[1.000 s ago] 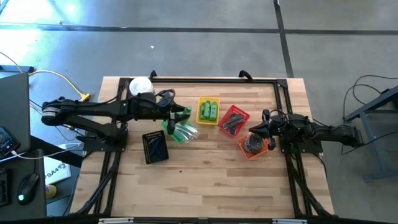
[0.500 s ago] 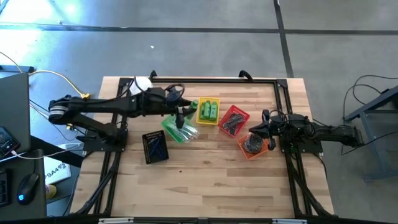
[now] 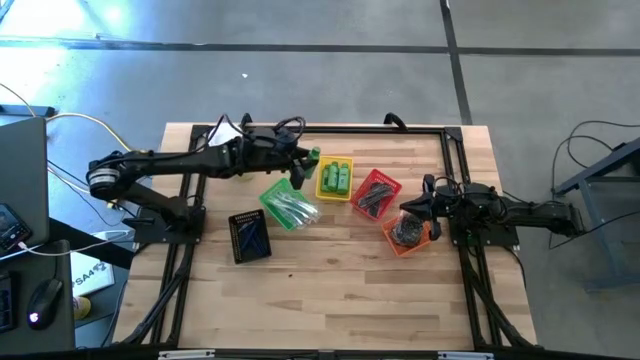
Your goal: Pick & Place Travel size toiletries
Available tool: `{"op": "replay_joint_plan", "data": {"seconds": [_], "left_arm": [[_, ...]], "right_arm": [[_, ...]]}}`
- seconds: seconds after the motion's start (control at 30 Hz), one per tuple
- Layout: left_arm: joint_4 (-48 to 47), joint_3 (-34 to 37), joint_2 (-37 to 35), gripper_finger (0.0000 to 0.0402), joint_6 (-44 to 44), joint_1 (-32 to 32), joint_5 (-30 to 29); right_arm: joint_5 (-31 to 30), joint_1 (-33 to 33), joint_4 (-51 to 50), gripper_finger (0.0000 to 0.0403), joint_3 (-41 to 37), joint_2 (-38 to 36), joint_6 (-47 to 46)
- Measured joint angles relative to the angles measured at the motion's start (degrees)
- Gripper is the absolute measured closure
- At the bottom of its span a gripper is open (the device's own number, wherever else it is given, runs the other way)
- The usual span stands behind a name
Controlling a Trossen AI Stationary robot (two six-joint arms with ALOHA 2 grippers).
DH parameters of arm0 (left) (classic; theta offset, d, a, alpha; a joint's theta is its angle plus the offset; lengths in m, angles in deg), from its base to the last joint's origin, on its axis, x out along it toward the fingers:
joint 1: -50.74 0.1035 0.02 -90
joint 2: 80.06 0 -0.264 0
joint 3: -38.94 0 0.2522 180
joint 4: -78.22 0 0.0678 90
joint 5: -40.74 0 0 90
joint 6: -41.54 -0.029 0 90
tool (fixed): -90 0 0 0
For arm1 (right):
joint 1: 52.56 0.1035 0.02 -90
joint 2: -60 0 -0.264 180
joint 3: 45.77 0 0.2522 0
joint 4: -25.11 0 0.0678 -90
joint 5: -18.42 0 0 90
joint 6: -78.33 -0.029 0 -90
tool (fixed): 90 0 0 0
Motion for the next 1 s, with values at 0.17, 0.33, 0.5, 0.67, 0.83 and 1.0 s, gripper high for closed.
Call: {"op": "replay_joint_plan", "data": {"seconds": [0.17, 0.33, 0.5, 0.67, 0.83, 1.0], "left_arm": [[2.7, 0.0, 2.3, 0.0261, 0.9, 1.7, 2.8], [5.7, 0.0, 4.6, 0.0261, 2.2, 3.5, 6.6], [6.5, 0.0, 6.5, 0.0261, 2.2, 5.1, 8.0], [7.0, 0.0, 8.0, 0.0261, 2.6, 5.6, 8.2], [8.9, -0.1, 8.2, 0.0261, 2.5, 5.5, 8.1], [9.4, -0.1, 8.2, 0.0261, 4.1, 5.6, 7.2]], "right_arm": [[-0.1, 0.0, 0.0, 0.0401, 0.0, 0.0, 0.0], [-0.3, 0.0, 0.0, 0.0401, 0.0, 0.0, 0.0], [-0.3, 0.0, 0.0, 0.0401, 0.0, 0.0, 0.0], [-0.3, 0.0, 0.1, 0.0401, 0.0, 0.0, 0.2], [-0.3, 0.0, 0.1, 0.0401, 0.0, 0.0, 0.2], [-0.4, 0.0, 0.1, 0.0401, 0.0, 0.0, 0.2]]}}
